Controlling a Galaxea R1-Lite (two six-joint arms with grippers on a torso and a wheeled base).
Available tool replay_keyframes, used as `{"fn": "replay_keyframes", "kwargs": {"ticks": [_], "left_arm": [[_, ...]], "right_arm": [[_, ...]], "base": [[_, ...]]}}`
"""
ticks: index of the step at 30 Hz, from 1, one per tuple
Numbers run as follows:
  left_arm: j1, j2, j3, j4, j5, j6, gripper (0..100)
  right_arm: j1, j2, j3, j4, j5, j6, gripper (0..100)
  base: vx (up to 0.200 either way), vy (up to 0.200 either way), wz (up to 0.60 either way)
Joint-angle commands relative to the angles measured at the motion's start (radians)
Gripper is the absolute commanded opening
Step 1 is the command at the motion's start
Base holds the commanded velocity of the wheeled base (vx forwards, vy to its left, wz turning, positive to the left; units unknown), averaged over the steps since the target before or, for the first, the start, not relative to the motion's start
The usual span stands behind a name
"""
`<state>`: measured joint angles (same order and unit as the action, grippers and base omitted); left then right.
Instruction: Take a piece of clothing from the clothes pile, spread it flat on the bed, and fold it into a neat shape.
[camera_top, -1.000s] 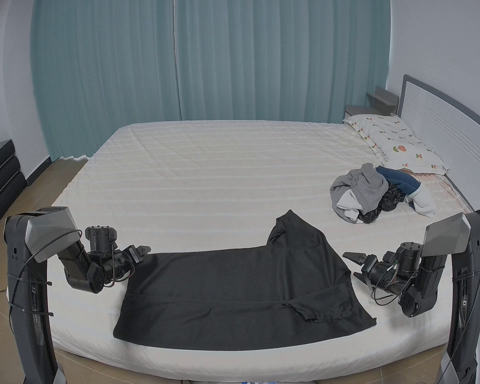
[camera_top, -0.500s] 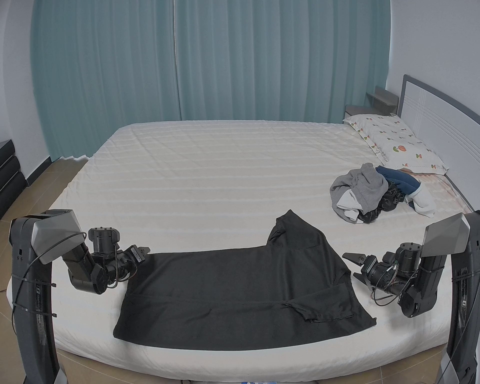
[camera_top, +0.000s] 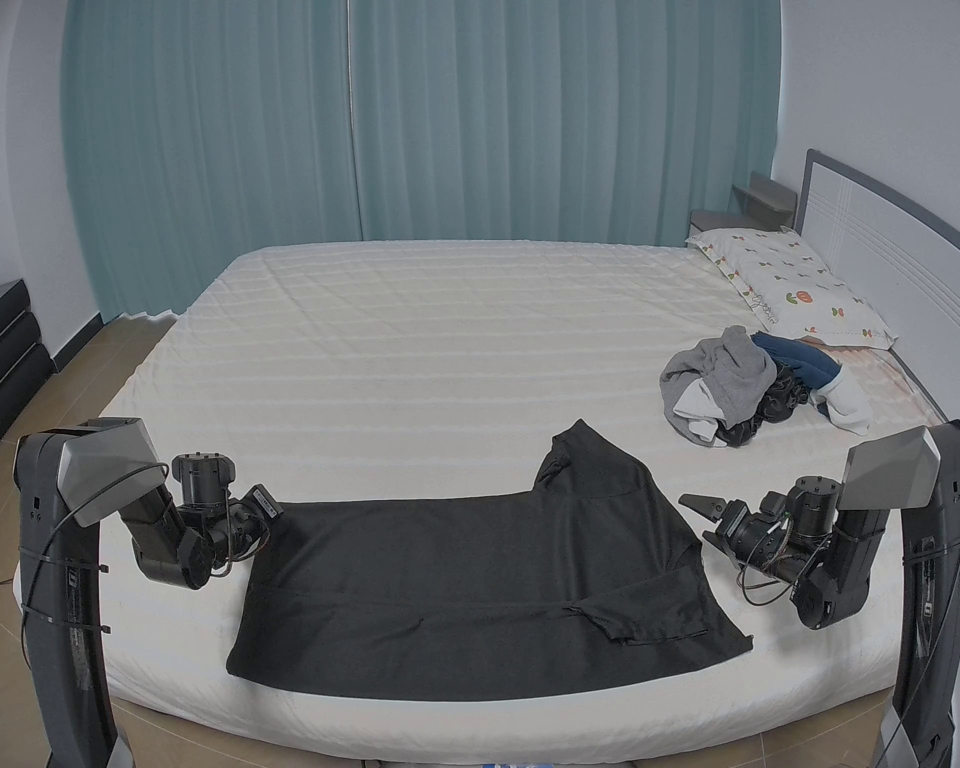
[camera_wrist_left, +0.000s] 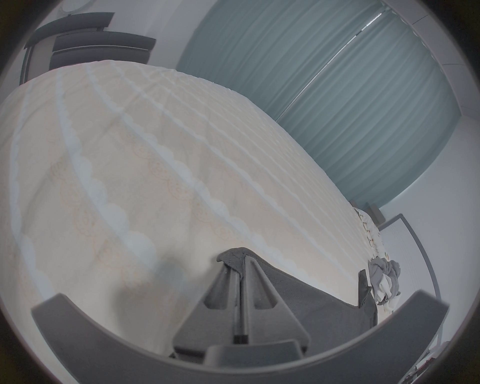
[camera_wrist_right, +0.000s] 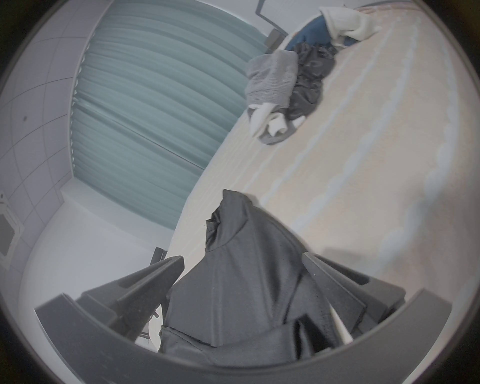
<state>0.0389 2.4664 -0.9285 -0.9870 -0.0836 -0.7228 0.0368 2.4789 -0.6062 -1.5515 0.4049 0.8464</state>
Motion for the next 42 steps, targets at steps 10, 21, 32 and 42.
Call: {"fn": "replay_keyframes", "kwargs": {"ticks": [10, 21, 32, 42], "left_arm": [[0.001, -0.012, 0.037, -0.044, 0.002, -0.049, 0], [0.002, -0.009, 0.059, -0.09, 0.001, -0.05, 0], [0.007, -0.003, 0.043, -0.091, 0.001, -0.052, 0], [0.007, -0.003, 0.043, -0.091, 0.001, -0.052, 0]], "right_arm": [[0.052, 0.017, -0.333, 0.349, -0.14, -0.187, 100], [0.133, 0.173, -0.716, 0.637, -0.253, -0.25, 100], [0.135, 0.224, -0.847, 0.7, -0.271, -0.25, 100], [0.138, 0.229, -0.868, 0.688, -0.273, -0.234, 0]], "base": [[0.0, 0.0, 0.0], [0.0, 0.0, 0.0], [0.0, 0.0, 0.0], [0.0, 0.0, 0.0]]}}
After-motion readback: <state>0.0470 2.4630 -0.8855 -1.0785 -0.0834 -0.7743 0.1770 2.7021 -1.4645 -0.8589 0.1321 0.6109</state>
